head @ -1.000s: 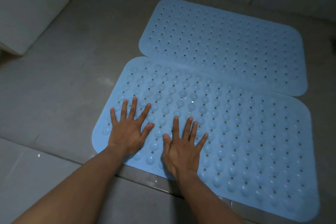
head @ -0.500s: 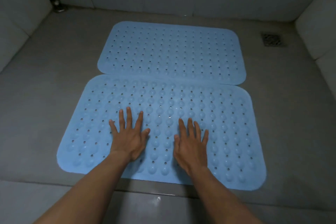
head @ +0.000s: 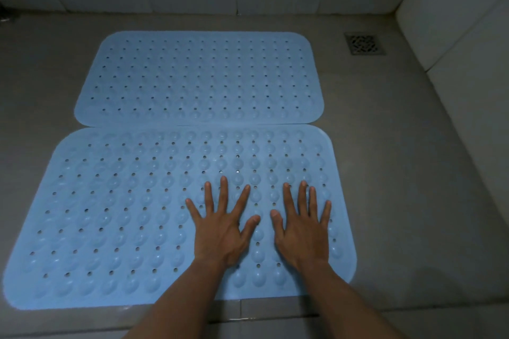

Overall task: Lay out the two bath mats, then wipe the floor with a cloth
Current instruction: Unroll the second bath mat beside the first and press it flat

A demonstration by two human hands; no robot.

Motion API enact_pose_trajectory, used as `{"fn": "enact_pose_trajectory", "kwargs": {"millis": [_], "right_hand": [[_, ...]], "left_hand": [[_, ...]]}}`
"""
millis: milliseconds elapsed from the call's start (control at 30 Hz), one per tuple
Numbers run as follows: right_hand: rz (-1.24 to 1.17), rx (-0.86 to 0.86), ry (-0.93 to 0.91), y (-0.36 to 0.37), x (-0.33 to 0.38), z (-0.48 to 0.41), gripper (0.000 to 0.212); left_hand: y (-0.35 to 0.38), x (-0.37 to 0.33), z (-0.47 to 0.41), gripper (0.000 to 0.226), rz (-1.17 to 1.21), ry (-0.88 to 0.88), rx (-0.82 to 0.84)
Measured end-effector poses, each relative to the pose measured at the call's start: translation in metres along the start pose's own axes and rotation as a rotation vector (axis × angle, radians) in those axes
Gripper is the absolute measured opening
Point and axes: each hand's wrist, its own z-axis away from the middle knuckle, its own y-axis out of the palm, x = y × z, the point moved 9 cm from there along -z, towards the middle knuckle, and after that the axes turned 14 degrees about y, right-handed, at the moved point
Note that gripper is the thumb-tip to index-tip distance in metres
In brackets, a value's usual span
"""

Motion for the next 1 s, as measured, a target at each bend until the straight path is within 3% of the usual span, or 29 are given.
{"fn": "enact_pose_trajectory", "kwargs": {"millis": [533, 867, 1000], "right_hand": [[0.017, 0.005, -0.008, 0.001, 0.000, -0.002, 0.071], [-0.013, 0.263, -0.011, -0.006, -0.001, -0.004, 0.076], [-0.094, 0.276, 0.012, -0.031, 0.000, -0.005, 0.072]], "left_hand": [[0.000, -0.001, -0.004, 0.072, -0.032, -0.021, 0.018], [-0.006, -0.004, -0.005, 0.075, 0.034, -0.039, 0.207], [-0.029, -0.012, -0.004, 0.074, 0.048, -0.040, 0.176]]}}
